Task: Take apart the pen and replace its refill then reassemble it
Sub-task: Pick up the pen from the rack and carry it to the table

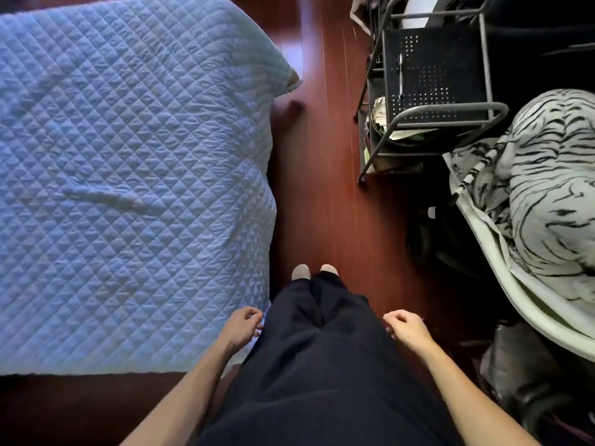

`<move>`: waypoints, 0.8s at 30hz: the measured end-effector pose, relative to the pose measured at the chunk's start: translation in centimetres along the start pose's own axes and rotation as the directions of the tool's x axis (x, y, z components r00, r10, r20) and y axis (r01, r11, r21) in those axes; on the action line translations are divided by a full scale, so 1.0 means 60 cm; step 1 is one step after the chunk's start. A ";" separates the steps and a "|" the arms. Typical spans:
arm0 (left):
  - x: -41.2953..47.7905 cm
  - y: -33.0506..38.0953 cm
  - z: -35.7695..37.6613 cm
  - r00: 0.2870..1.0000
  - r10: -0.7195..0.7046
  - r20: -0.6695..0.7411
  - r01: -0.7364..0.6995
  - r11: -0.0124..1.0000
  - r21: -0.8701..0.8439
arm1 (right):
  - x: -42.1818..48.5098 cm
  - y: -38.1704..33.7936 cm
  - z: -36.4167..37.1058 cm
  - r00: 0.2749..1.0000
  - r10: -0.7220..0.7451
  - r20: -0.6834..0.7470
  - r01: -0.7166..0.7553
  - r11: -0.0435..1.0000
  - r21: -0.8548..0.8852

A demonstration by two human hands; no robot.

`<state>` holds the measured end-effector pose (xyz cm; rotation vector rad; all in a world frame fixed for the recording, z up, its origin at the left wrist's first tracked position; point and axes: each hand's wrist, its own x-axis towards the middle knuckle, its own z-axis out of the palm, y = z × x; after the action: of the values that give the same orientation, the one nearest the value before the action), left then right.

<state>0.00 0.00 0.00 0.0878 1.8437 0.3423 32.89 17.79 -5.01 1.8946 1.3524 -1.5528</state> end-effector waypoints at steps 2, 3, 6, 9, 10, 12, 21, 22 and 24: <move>0.003 0.002 -0.013 1.000 -0.022 -0.011 0.022 1.000 0.014 | 0.017 -0.044 -0.013 0.999 -0.035 -0.017 0.035 0.999 -0.023; 0.006 0.000 -0.021 0.999 -0.034 -0.020 0.035 0.999 0.030 | 0.029 -0.075 -0.020 0.998 -0.059 -0.023 0.059 0.998 -0.002; 0.011 0.006 -0.049 0.998 -0.051 -0.039 0.056 0.989 0.140 | 0.059 -0.185 -0.040 0.988 -0.135 -0.074 0.138 0.990 0.041; 0.022 0.030 -0.084 0.997 -0.071 -0.017 0.073 0.971 0.226 | 0.094 -0.285 -0.057 0.974 -0.196 -0.112 0.204 0.976 0.073; 0.031 0.041 -0.096 0.998 -0.070 -0.010 0.070 0.966 0.247 | 0.104 -0.314 -0.062 0.971 -0.210 -0.118 0.220 0.972 0.080; 0.047 0.076 -0.124 0.998 -0.065 -0.010 0.065 0.971 0.229 | 0.121 -0.361 -0.071 0.968 -0.220 -0.124 0.231 0.969 0.086; 0.177 0.368 -0.238 0.998 0.055 0.012 -0.056 0.985 0.165 | 0.152 -0.393 -0.124 0.991 0.000 -0.134 0.006 0.999 0.042; 0.190 0.409 -0.246 0.997 0.078 0.009 -0.079 0.989 0.125 | 0.156 -0.391 -0.131 0.991 0.026 -0.131 -0.024 1.000 0.017; 0.217 0.495 -0.258 0.993 0.117 -0.015 -0.116 0.993 0.031 | 0.167 -0.392 -0.148 0.988 0.090 -0.128 -0.092 0.996 -0.009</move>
<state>-21.95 28.45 0.17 0.2143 1.8649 0.3983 18.07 40.42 -4.01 2.0466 1.3052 -1.3954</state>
